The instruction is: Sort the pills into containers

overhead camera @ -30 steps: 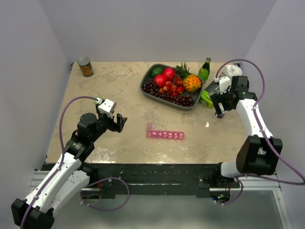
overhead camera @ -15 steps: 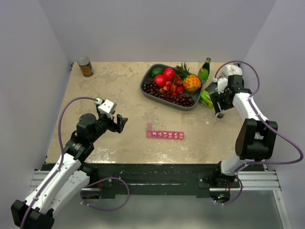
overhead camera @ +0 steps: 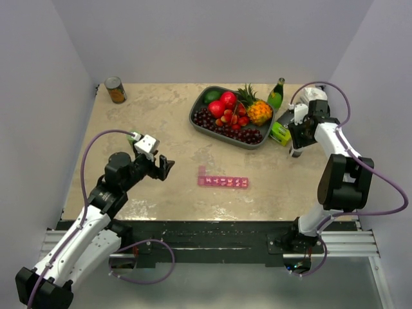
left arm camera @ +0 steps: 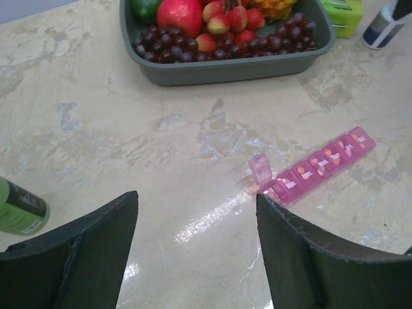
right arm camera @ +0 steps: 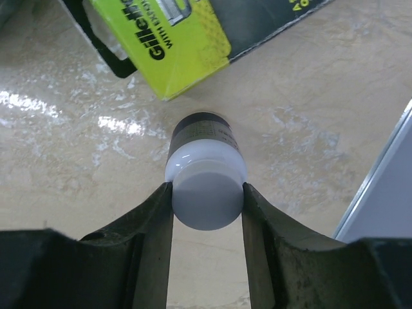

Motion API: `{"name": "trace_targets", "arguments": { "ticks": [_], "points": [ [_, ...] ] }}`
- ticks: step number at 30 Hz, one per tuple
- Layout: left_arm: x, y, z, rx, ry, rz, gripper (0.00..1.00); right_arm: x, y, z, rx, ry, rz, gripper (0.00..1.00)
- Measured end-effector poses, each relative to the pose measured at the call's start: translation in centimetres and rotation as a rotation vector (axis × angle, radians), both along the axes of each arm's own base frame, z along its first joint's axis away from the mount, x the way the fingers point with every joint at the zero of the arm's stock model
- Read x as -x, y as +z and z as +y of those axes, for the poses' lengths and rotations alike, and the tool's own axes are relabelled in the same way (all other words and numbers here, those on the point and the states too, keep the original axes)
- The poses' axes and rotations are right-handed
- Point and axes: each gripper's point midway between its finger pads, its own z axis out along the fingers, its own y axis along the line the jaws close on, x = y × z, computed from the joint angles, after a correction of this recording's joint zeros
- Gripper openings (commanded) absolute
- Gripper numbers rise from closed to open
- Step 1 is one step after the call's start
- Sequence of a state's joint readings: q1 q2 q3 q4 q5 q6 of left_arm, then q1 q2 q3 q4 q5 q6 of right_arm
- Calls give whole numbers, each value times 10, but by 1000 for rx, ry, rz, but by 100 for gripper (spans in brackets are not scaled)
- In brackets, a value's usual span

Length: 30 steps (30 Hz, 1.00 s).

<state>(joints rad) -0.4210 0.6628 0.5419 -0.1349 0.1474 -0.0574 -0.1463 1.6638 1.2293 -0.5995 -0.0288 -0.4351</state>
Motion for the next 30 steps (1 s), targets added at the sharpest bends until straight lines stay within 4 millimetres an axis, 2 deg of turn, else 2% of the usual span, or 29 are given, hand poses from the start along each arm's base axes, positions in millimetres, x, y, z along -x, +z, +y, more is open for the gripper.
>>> {"name": "trace_targets", "arguments": {
  "ticks": [3,7,10,13,20,22,23,27,30],
  "points": [
    [6,5,-11,21,-75,-19,78,5,-3,9,-37,52,23,9],
    [23,12,-34,70,-242,-86,78,17,-4,31,-121,170,39,8],
    [36,10,-48,101,-359,-112,78,39,-3,53,-189,262,53,8],
    [48,4,-61,136,-463,-129,79,62,4,85,-256,383,66,8],
    [76,0,-95,150,-661,-219,86,97,48,183,-441,720,13,6],
    [82,-2,-108,123,-710,-256,94,108,61,208,-507,806,7,6],
    [83,-3,-115,109,-730,-273,99,112,65,217,-531,837,6,6],
    [74,-12,-143,48,-770,-280,99,129,83,249,-635,947,5,6],
    [65,-17,-160,16,-762,-283,99,136,97,263,-697,995,-10,5]
  ]
}}
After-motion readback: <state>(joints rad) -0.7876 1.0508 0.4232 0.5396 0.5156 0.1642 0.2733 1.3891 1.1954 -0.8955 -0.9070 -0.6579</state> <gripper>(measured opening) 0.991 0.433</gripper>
